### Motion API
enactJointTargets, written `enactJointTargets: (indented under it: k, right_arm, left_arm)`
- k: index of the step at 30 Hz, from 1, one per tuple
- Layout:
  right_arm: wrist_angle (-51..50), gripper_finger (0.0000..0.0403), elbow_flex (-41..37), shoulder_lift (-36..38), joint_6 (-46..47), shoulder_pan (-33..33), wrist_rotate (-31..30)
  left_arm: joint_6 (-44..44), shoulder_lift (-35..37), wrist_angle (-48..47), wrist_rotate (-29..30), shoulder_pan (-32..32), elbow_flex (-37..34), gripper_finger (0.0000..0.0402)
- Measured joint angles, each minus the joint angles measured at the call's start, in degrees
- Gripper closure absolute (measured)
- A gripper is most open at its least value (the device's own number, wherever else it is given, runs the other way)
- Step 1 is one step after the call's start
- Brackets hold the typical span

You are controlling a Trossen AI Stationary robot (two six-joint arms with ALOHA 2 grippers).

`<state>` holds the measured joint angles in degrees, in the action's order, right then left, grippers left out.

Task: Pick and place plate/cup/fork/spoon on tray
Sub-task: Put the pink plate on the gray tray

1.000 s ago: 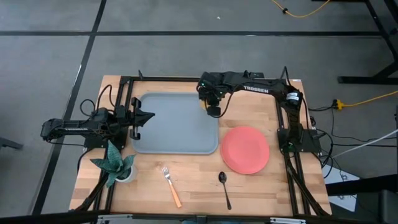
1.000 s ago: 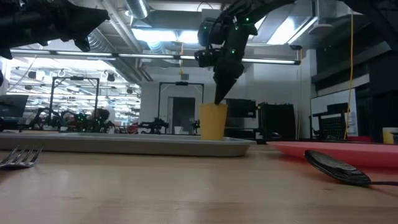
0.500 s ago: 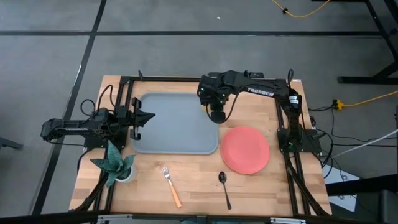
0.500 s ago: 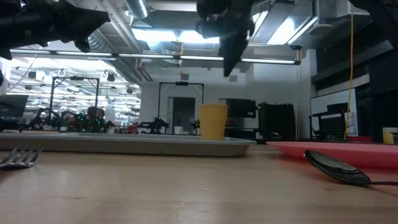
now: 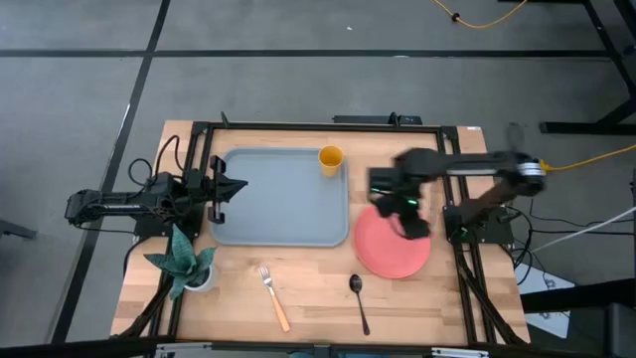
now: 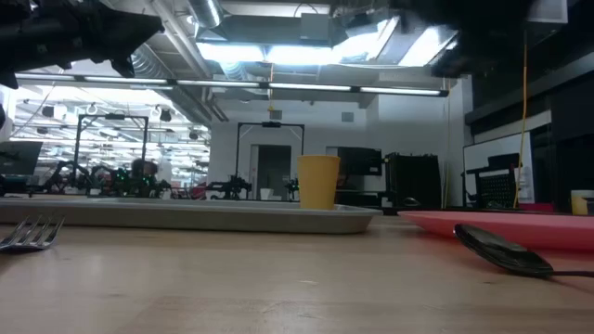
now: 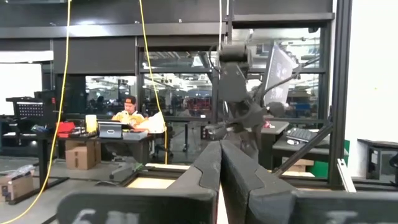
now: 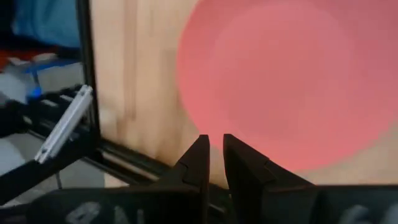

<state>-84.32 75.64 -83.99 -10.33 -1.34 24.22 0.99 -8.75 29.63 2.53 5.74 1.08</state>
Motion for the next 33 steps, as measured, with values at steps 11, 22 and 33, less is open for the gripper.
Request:
enactJointTargets:
  k: [11,22,33]
  right_arm:
    - [38.69,0.0350,-39.03,39.02,36.77,0.36,-13.52]
    - [45.59,0.0350,-43.72,40.24,36.33,-3.93,-31.81]
    - [51.50,0.0350,-43.65,30.42,23.26,-12.79,-28.69]
  left_arm:
    - [3.13,0.00,0.54,1.99,0.00,0.00,0.0401]
    - [2.95,0.00,0.48,6.20,-0.02,0.00,0.0401]
    - [2.95,0.00,0.46,7.31,0.00,0.00,0.0401]
